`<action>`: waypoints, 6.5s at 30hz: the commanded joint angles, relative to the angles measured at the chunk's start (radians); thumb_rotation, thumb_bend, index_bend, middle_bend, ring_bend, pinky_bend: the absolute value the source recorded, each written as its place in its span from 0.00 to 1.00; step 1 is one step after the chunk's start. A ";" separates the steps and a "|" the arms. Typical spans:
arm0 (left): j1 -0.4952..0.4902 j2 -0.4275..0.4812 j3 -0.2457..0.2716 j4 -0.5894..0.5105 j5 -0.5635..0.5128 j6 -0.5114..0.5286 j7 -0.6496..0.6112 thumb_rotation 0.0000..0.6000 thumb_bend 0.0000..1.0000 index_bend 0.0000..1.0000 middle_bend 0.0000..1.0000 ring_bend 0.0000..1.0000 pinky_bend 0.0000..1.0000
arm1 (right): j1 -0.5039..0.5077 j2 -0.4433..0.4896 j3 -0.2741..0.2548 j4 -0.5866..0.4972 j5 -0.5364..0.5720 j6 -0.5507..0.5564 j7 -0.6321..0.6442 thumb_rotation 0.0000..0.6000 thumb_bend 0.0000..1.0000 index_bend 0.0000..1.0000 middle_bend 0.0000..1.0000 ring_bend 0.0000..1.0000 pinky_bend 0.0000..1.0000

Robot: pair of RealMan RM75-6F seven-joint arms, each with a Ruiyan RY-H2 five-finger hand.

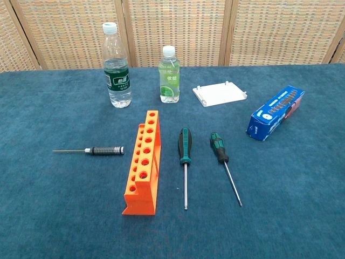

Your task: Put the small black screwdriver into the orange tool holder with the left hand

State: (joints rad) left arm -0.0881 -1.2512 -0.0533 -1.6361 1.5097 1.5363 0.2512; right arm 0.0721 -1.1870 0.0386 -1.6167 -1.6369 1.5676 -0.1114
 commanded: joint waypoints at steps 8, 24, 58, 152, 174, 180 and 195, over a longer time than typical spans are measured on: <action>0.003 0.004 -0.001 -0.004 0.000 0.006 -0.004 1.00 0.22 0.11 0.00 0.00 0.00 | 0.002 0.000 -0.003 0.000 0.000 -0.008 -0.003 1.00 0.28 0.00 0.00 0.00 0.00; -0.003 0.004 -0.002 0.000 -0.005 -0.007 -0.014 1.00 0.22 0.11 0.00 0.00 0.00 | 0.002 0.001 -0.003 -0.003 0.009 -0.016 -0.009 1.00 0.28 0.00 0.00 0.00 0.00; -0.245 -0.088 -0.155 -0.148 -0.224 -0.304 0.199 1.00 0.15 0.29 0.00 0.00 0.00 | -0.003 0.017 0.002 -0.009 0.019 -0.011 0.027 1.00 0.28 0.00 0.00 0.00 0.00; -0.699 -0.621 -0.185 0.251 -0.810 -0.387 0.636 1.00 0.30 0.52 0.01 0.00 0.00 | -0.006 0.053 0.018 0.013 0.069 -0.029 0.158 1.00 0.28 0.00 0.00 0.00 0.00; -0.688 -0.596 -0.191 0.218 -0.735 -0.343 0.568 1.00 0.32 0.67 0.05 0.00 0.00 | -0.008 0.053 0.017 0.015 0.064 -0.023 0.160 1.00 0.28 0.00 0.00 0.00 0.00; -0.654 -0.513 -0.215 0.085 -0.675 -0.290 0.501 1.00 0.32 0.67 0.05 0.00 0.00 | -0.007 0.052 0.016 0.013 0.061 -0.024 0.153 1.00 0.28 0.00 0.00 0.00 0.00; -0.502 -0.276 -0.318 -0.275 -0.614 -0.311 0.057 1.00 0.36 0.67 0.08 0.00 0.00 | -0.004 0.042 0.013 0.006 0.057 -0.031 0.116 1.00 0.28 0.00 0.00 0.00 0.00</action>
State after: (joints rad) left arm -0.6214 -1.5720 -0.3440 -1.8522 0.8802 1.2375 0.3740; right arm 0.0677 -1.1441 0.0516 -1.6096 -1.5790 1.5377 0.0060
